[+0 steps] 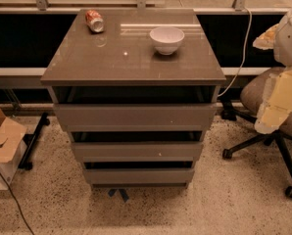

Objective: Open bottom drawer

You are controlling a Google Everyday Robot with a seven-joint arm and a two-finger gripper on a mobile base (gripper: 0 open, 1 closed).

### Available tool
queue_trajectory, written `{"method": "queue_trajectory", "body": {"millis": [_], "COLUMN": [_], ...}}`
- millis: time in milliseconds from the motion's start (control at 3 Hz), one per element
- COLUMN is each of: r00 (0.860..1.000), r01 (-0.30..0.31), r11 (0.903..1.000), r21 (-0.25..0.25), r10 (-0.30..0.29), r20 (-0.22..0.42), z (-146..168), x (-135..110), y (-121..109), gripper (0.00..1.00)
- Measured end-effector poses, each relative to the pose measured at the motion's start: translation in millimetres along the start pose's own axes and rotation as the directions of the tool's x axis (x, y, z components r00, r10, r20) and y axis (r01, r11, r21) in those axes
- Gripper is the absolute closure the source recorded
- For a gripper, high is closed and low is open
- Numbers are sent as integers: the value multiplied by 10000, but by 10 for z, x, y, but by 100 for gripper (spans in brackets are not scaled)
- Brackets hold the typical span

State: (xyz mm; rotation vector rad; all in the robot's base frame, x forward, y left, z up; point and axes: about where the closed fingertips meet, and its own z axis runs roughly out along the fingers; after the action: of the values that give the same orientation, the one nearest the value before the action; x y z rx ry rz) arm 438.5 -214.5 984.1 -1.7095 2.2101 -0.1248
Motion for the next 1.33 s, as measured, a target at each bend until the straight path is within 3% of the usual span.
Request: {"method": "queue_trajectory", "body": {"millis": [333, 667, 1333], "r00": [10000, 9999, 9989], "r01": [5, -73, 190], "r11": [10000, 9986, 9991], "r21": [59, 525, 373], "r10": [-4, 68, -205], "r20": [-37, 105, 413], "z": [18, 270, 311], "x": [-4, 9, -31], "y": [3, 27, 14], "gripper": [0, 0, 0]}}
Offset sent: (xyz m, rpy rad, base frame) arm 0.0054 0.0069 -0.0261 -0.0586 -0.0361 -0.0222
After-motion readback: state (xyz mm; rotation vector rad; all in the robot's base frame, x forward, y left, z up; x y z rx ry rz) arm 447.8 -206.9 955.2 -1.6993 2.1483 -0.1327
